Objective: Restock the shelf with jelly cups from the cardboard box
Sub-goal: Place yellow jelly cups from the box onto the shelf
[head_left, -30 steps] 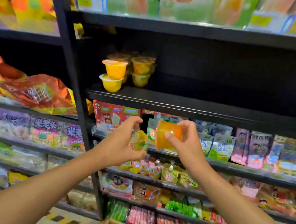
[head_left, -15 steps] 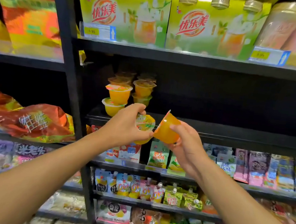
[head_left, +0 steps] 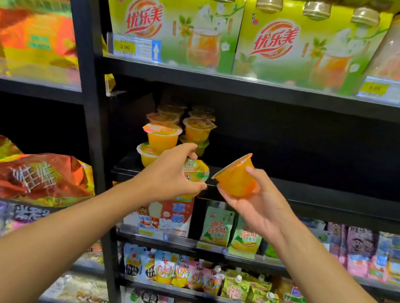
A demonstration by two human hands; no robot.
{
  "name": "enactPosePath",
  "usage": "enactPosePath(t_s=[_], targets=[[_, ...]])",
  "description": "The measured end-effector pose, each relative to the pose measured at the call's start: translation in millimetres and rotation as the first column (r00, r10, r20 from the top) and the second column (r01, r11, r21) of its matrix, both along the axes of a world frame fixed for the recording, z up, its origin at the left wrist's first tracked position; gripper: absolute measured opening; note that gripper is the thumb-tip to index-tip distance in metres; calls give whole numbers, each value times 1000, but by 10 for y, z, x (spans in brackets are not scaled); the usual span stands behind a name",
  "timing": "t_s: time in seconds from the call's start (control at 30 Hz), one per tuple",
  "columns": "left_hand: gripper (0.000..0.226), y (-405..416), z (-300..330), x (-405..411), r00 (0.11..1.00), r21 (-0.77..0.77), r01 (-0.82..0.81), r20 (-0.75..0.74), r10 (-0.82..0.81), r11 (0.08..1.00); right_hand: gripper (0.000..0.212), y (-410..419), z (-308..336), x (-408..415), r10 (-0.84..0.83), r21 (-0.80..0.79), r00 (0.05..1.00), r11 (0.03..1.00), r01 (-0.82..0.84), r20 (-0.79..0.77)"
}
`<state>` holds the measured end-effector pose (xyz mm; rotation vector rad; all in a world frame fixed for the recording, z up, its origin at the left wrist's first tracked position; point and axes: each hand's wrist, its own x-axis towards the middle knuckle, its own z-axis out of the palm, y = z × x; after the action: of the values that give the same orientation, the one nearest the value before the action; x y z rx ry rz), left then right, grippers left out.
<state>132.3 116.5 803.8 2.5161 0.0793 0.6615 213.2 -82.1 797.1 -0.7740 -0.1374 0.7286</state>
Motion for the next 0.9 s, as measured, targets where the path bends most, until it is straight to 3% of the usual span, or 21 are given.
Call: enactPosePath(t_s=[0.1,0.27,0.4,0.47,0.6,0.77,0.9], targets=[[93,-17,27,100,999,19,-42,17,42,999,67,-9,34,118,-45,-22,998,999,46,45],[98,-97,-33,328,994,8,-105,-11,106,994,51,-85,111,328,-70,-227,954,964,140,290],[97,-129,-52,511,985,34,-169,-17,169,985,33,-132,134,512,-9,-270,952,958,96,307],[95,-118,-40,587,982,46,-189,-18,190,981,35,-141,130,568,30,-252,954,966,48,297],[95,-119,-57,680,978,42,-207,-26,208,977,67,-119,86,624,58,-204,960,979,-1,272],[99,-148,-132,678,976,-30,-213,47,214,977,46,-40,11,695,84,-169,958,985,-38,275],[109,-179,-213,608,966,-116,-229,96,240,967,49,69,-9,760,81,-198,926,980,-6,369]])
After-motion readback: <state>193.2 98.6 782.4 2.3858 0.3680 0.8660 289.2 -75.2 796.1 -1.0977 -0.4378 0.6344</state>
